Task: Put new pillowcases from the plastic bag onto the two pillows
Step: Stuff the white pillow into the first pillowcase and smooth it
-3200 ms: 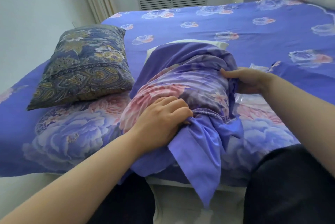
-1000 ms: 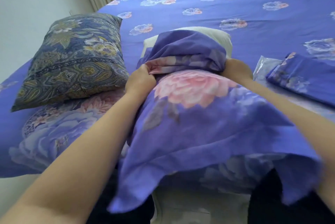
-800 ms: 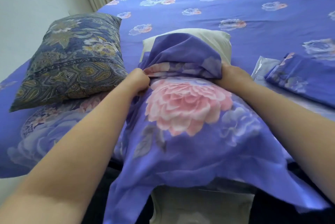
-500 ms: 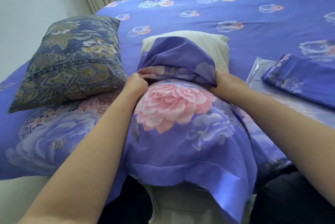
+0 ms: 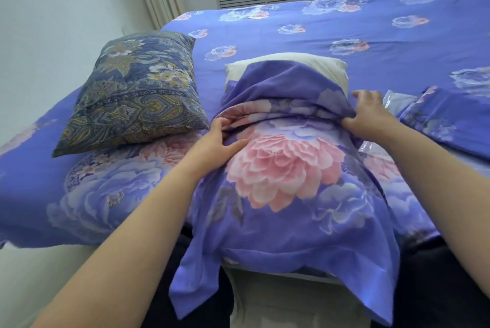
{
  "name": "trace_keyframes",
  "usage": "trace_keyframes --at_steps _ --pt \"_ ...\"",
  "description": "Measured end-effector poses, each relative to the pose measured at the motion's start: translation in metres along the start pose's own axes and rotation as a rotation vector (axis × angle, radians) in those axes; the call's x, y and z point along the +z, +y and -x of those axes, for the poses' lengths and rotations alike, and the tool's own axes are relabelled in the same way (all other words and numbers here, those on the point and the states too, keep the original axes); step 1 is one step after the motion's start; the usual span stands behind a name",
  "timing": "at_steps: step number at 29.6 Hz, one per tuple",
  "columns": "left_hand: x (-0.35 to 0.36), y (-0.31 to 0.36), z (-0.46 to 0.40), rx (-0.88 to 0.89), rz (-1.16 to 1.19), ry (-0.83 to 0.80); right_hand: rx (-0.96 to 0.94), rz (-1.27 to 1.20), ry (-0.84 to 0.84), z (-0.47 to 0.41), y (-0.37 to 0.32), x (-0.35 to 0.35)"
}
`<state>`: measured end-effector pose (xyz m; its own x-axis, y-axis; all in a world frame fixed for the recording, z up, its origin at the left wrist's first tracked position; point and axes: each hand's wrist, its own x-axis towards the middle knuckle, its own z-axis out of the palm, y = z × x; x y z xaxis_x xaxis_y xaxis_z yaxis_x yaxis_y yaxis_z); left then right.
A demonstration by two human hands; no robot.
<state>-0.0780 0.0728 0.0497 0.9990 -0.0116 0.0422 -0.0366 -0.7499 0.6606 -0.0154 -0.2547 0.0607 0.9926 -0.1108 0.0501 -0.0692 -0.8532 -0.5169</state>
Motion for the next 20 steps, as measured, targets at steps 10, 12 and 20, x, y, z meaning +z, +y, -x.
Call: trace_keyframes --at_steps 10,12,20 --pt "0.032 0.042 0.021 -0.161 -0.077 -0.100 0.542 -0.768 -0.795 0.052 0.027 0.016" --pt "0.032 0.038 0.023 -0.192 -0.007 -0.110 0.525 -0.974 -0.840 0.062 0.030 0.018" --pt "0.006 0.053 0.031 0.122 0.432 -0.212 0.257 -0.785 -0.208 0.072 -0.027 -0.027"
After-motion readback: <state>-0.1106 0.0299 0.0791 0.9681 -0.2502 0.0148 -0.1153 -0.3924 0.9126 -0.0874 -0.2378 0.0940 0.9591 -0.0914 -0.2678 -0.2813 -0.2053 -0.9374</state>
